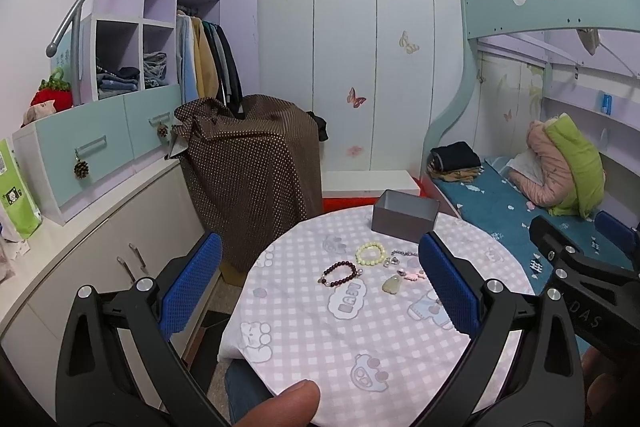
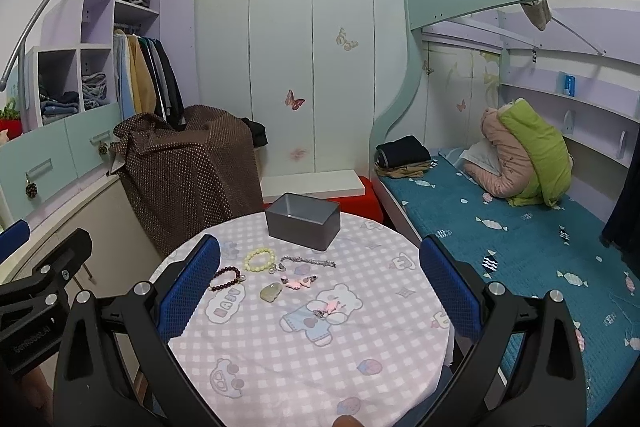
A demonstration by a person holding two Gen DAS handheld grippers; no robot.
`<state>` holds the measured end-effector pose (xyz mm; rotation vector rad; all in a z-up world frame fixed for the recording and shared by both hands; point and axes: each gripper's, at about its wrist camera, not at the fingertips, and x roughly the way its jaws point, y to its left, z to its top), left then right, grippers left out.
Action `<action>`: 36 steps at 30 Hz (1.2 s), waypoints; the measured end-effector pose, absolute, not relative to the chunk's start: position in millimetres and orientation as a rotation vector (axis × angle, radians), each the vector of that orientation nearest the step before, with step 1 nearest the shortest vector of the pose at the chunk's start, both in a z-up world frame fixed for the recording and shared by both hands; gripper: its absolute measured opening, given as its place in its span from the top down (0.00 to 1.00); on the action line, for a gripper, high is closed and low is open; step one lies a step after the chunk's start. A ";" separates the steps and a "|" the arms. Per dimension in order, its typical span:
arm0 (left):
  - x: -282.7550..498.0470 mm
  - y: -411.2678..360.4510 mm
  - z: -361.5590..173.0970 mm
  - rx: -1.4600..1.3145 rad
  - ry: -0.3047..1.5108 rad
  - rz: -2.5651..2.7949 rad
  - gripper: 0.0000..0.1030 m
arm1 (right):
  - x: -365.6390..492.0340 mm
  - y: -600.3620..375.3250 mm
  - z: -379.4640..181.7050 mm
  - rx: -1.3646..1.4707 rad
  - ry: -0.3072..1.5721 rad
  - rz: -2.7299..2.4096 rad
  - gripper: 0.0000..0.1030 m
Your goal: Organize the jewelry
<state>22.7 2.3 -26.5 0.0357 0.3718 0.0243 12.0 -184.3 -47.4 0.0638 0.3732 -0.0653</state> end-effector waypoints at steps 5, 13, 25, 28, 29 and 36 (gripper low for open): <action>36.6 2.3 -36.2 0.047 0.391 0.021 0.05 | 25.0 -183.9 -55.1 0.042 0.380 -0.071 0.07; 91.9 14.0 -81.9 0.026 0.501 0.020 0.05 | 65.4 -191.4 -81.8 0.033 0.450 -0.078 0.07; 189.5 12.3 -191.9 0.116 0.756 -0.020 0.05 | 125.1 -204.7 -158.7 0.051 0.677 -0.047 0.07; 206.8 13.2 -209.0 0.105 0.795 -0.038 0.05 | 135.3 -206.4 -170.3 0.053 0.726 -0.041 0.07; 213.3 15.3 -213.6 0.099 0.806 -0.037 0.05 | 138.5 -206.6 -173.6 0.055 0.738 -0.036 0.07; 254.5 28.1 -228.1 0.061 0.863 -0.015 0.05 | 162.0 -205.4 -190.4 0.043 0.808 -0.017 0.07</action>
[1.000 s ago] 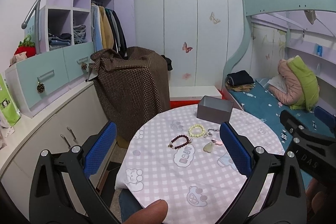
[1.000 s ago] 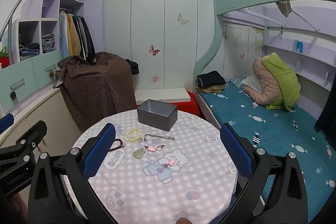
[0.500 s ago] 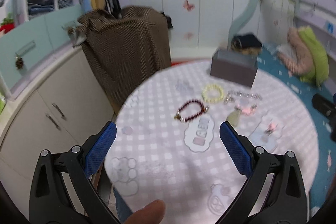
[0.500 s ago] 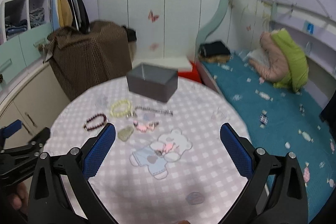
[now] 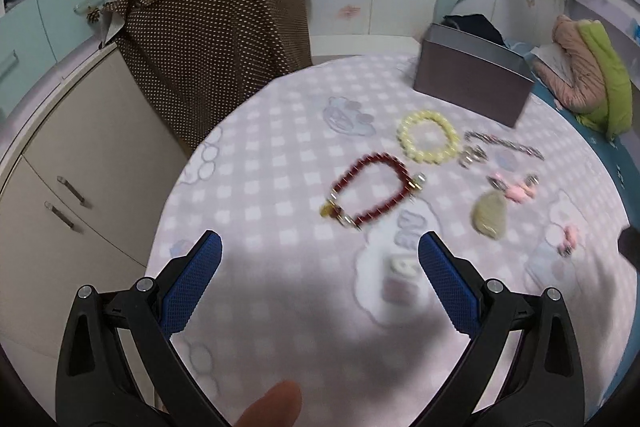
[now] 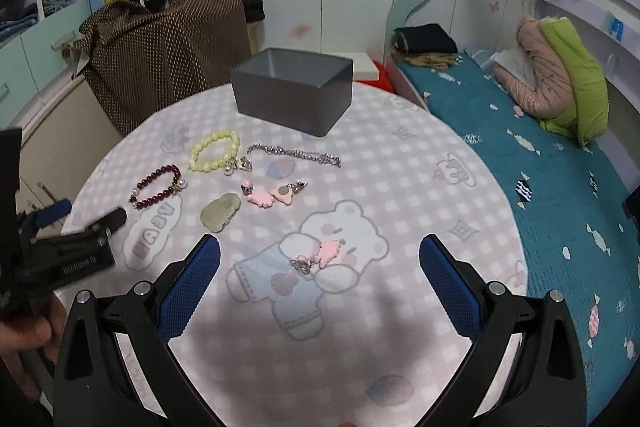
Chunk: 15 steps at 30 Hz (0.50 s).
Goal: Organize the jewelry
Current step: 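Grasp the dark red bead bracelet with the left gripper while the right gripper grasps a pink charm earring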
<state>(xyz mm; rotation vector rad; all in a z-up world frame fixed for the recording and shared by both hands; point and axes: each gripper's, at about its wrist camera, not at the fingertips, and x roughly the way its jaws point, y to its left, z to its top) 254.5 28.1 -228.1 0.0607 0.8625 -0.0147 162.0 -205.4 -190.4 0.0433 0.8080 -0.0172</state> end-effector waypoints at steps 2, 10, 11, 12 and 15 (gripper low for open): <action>266.2 33.9 -230.7 0.051 0.875 0.001 0.05 | 168.5 -206.1 -194.7 0.049 0.822 -0.015 0.07; 304.3 40.7 -248.6 0.069 0.920 0.050 0.05 | 190.1 -203.5 -202.5 0.039 0.861 0.007 0.07; 308.2 40.2 -251.9 0.077 0.929 0.054 0.05 | 192.0 -203.5 -202.9 0.037 0.864 0.009 0.07; 311.6 40.3 -254.8 0.081 0.937 0.058 0.05 | 194.0 -203.6 -203.6 0.033 0.868 0.009 0.07; 320.1 41.9 -261.9 0.062 0.957 0.056 0.05 | 198.8 -204.6 -205.9 0.028 0.880 0.008 0.07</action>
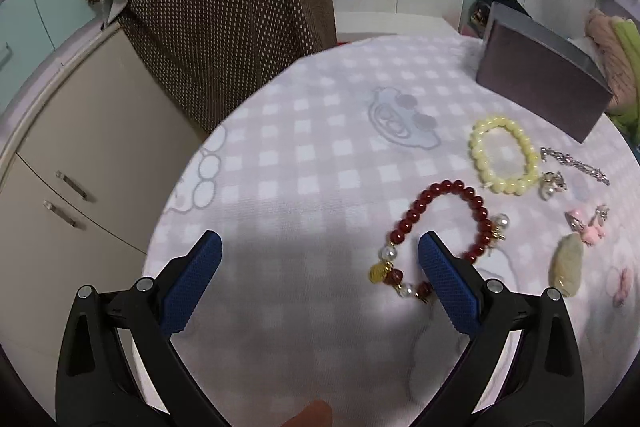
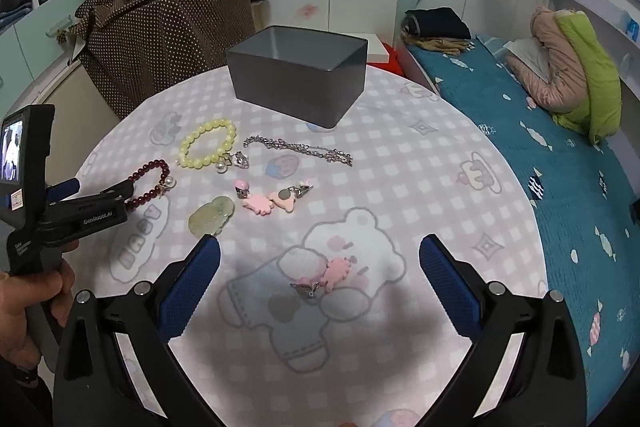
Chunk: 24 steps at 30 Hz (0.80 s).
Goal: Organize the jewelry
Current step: 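Grasp the dark red bead bracelet with the left gripper while the right gripper grasps a pink charm earring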
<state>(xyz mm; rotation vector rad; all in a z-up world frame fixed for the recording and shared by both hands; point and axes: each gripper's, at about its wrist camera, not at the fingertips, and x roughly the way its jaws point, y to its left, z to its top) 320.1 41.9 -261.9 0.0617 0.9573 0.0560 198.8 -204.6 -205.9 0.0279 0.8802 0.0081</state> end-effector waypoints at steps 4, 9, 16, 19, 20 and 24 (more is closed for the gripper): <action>325.6 45.0 -262.5 0.031 0.968 0.035 0.05 | 205.0 -205.0 -207.3 0.029 0.889 0.014 0.07; 320.0 40.4 -260.9 0.031 0.955 -0.035 0.26 | 213.5 -202.6 -210.6 0.023 0.900 0.025 0.07; 310.8 25.6 -254.4 -0.004 0.958 -0.169 0.93 | 225.4 -200.8 -220.5 0.011 0.908 0.053 0.07; 304.1 31.3 -251.0 -0.057 0.954 -0.184 0.93 | 236.5 -203.6 -227.2 0.012 0.917 0.065 0.11; 301.0 33.3 -249.5 -0.068 0.949 -0.181 0.93 | 240.2 -204.0 -229.9 0.018 0.925 0.073 0.14; 290.1 36.5 -245.2 -0.107 0.933 -0.174 0.93 | 254.4 -207.2 -242.7 0.024 0.968 0.091 0.38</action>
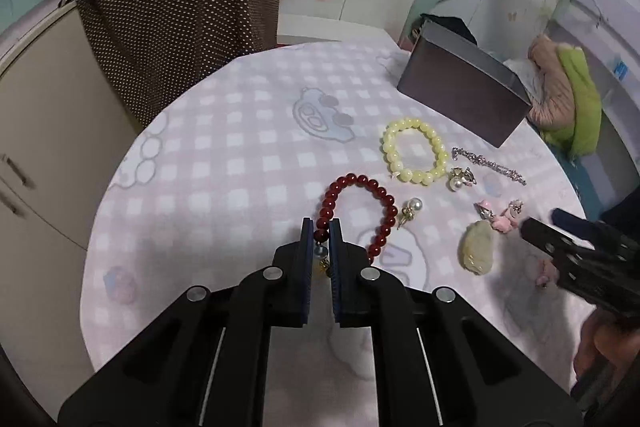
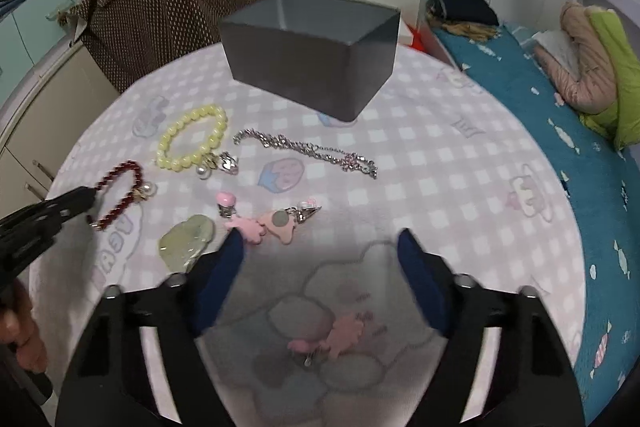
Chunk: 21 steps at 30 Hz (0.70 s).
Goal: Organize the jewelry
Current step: 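Grasp the dark red bead bracelet with the left gripper while the right gripper grasps a pink charm earring, then carry both items into the grey metal box and open both grippers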
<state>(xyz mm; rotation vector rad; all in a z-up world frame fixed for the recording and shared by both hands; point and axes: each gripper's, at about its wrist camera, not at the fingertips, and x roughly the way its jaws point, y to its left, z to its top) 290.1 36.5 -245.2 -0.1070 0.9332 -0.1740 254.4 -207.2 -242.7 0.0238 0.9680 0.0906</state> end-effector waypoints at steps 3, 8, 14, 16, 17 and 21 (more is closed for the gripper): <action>284.1 39.1 -245.1 -0.112 0.938 -0.172 0.93 | 263.5 -208.9 -248.1 0.042 0.981 0.098 0.42; 278.6 40.7 -249.4 -0.111 0.956 -0.174 0.93 | 270.4 -199.9 -247.3 0.010 0.957 0.127 0.52; 274.8 37.3 -249.9 -0.105 0.961 -0.188 0.93 | 267.7 -202.8 -248.0 -0.031 0.952 0.128 0.73; 275.3 35.8 -251.1 -0.104 0.965 -0.191 0.93 | 266.3 -203.4 -248.1 -0.042 0.945 0.139 0.77; 276.3 35.1 -251.4 -0.104 0.965 -0.192 0.93 | 265.3 -202.5 -248.4 -0.061 0.940 0.141 0.79; 275.3 32.0 -248.1 -0.101 0.955 -0.204 0.93 | 261.9 -210.5 -247.4 -0.043 0.936 0.148 0.95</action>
